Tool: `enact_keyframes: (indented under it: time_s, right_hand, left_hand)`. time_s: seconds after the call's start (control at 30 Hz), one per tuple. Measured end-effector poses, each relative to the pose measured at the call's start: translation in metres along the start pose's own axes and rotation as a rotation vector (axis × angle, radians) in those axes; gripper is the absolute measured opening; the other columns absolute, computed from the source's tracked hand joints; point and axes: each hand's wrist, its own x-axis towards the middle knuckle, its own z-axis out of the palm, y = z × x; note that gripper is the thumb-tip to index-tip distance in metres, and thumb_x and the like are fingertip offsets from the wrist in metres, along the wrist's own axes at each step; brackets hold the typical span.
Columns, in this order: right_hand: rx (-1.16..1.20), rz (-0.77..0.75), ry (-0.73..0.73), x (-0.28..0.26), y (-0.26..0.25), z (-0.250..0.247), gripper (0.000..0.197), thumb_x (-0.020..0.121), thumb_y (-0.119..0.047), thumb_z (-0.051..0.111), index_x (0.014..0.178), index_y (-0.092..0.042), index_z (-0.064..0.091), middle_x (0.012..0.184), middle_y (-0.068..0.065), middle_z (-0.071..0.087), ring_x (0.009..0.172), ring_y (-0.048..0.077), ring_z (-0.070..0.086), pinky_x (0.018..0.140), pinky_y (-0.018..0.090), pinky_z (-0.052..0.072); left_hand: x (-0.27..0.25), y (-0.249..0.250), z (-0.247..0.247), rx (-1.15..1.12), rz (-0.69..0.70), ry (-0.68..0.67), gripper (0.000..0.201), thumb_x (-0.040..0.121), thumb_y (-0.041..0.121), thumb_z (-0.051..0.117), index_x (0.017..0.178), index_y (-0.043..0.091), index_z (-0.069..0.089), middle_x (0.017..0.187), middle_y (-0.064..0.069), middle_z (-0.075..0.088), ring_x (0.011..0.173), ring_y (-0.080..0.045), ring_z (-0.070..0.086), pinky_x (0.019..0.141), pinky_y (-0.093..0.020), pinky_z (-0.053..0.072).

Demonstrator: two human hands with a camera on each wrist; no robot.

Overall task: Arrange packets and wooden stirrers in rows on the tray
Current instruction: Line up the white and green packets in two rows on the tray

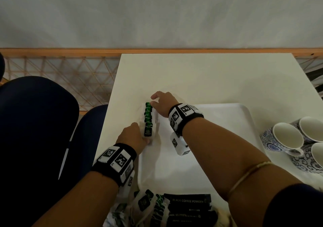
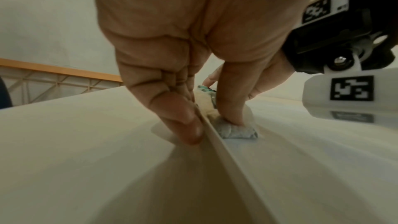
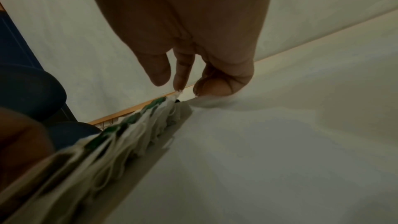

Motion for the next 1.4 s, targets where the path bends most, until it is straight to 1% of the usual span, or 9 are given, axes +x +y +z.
enact_keyframes:
  time_s: [0.2,0.4,0.53,0.67,0.77,0.9,1.0,1.1,1.4]
  right_hand:
    - [-0.015,-0.121,0.004,-0.045,-0.001,-0.001,0.025,0.094,-0.032,0.056,0.117,-0.022,0.058,0.126,0.009,0.048,0.113,0.025,0.052,0.097,0.037,0.045]
    - [-0.288,-0.314,-0.285,-0.127,-0.012,0.002,0.021,0.092,-0.029,0.060,0.109,-0.018,0.064,0.111,0.000,0.065,0.101,0.017,0.058,0.084,0.024,0.042]
    - [-0.365,-0.338,-0.487,-0.166,-0.013,0.020,0.036,0.089,-0.043,0.063,0.115,-0.019,0.064,0.112,-0.002,0.065,0.103,0.015,0.057,0.082,0.023,0.040]
    - [-0.428,-0.293,-0.581,-0.186,-0.009,0.042,0.062,0.082,-0.057,0.065,0.128,-0.017,0.054,0.120,0.000,0.063,0.115,0.019,0.054,0.089,0.029,0.042]
    - [-0.446,-0.239,-0.578,-0.198,-0.009,0.054,0.070,0.079,-0.056,0.070,0.131,-0.013,0.052,0.126,0.004,0.058,0.117,0.023,0.052,0.090,0.030,0.044]
    - [-0.422,-0.272,-0.501,-0.205,-0.013,0.063,0.059,0.080,-0.047,0.073,0.124,-0.011,0.056,0.122,0.006,0.059,0.112,0.024,0.054,0.085,0.028,0.043]
    - [-0.465,-0.317,-0.489,-0.209,-0.017,0.067,0.048,0.079,-0.043,0.073,0.104,-0.003,0.064,0.101,0.012,0.064,0.094,0.027,0.059,0.080,0.035,0.050]
    - [-0.484,-0.379,-0.488,-0.216,-0.021,0.067,0.033,0.083,-0.036,0.069,0.091,-0.004,0.064,0.081,0.008,0.056,0.079,0.024,0.052,0.067,0.031,0.040]
    - [-0.288,-0.426,-0.527,-0.227,-0.023,0.047,0.031,0.079,-0.039,0.074,0.099,-0.015,0.071,0.095,0.007,0.067,0.090,0.022,0.061,0.078,0.035,0.049]
  left_hand:
    - [-0.012,-0.004,-0.010,0.048,0.033,0.014,0.049,0.080,0.037,0.073,0.114,0.012,0.048,0.110,-0.006,0.056,0.088,-0.020,0.050,0.072,-0.030,0.040]
    - [-0.046,-0.033,-0.024,0.120,0.143,-0.051,0.035,0.082,0.040,0.070,0.107,0.022,0.054,0.095,0.003,0.060,0.089,-0.016,0.058,0.074,-0.028,0.045]
    - [-0.077,-0.055,-0.026,0.165,0.292,-0.164,0.018,0.082,0.035,0.071,0.095,0.026,0.063,0.088,0.009,0.062,0.078,-0.005,0.056,0.067,-0.018,0.041]
    - [-0.101,-0.077,-0.018,0.200,0.323,-0.208,0.016,0.079,0.034,0.074,0.093,0.030,0.066,0.088,0.012,0.063,0.070,0.002,0.054,0.060,-0.010,0.038]
    - [-0.114,-0.090,-0.010,0.175,0.305,-0.213,0.022,0.077,0.034,0.076,0.096,0.030,0.065,0.088,0.013,0.061,0.071,0.001,0.054,0.064,-0.012,0.042]
    - [-0.127,-0.099,-0.003,0.156,0.285,-0.182,0.024,0.076,0.034,0.076,0.095,0.033,0.061,0.090,0.013,0.060,0.076,0.000,0.054,0.073,-0.019,0.048]
    - [-0.134,-0.105,0.002,0.139,0.280,-0.155,0.023,0.074,0.036,0.076,0.091,0.035,0.060,0.089,0.013,0.061,0.077,0.000,0.055,0.072,-0.019,0.048]
    - [-0.139,-0.110,0.005,0.122,0.283,-0.137,0.026,0.074,0.037,0.077,0.090,0.037,0.057,0.089,0.015,0.061,0.074,0.003,0.053,0.063,-0.011,0.040]
    - [-0.146,-0.108,-0.004,-0.102,0.372,-0.228,0.052,0.065,0.035,0.085,0.107,0.047,0.056,0.115,0.025,0.053,0.103,0.003,0.050,0.082,-0.014,0.043]
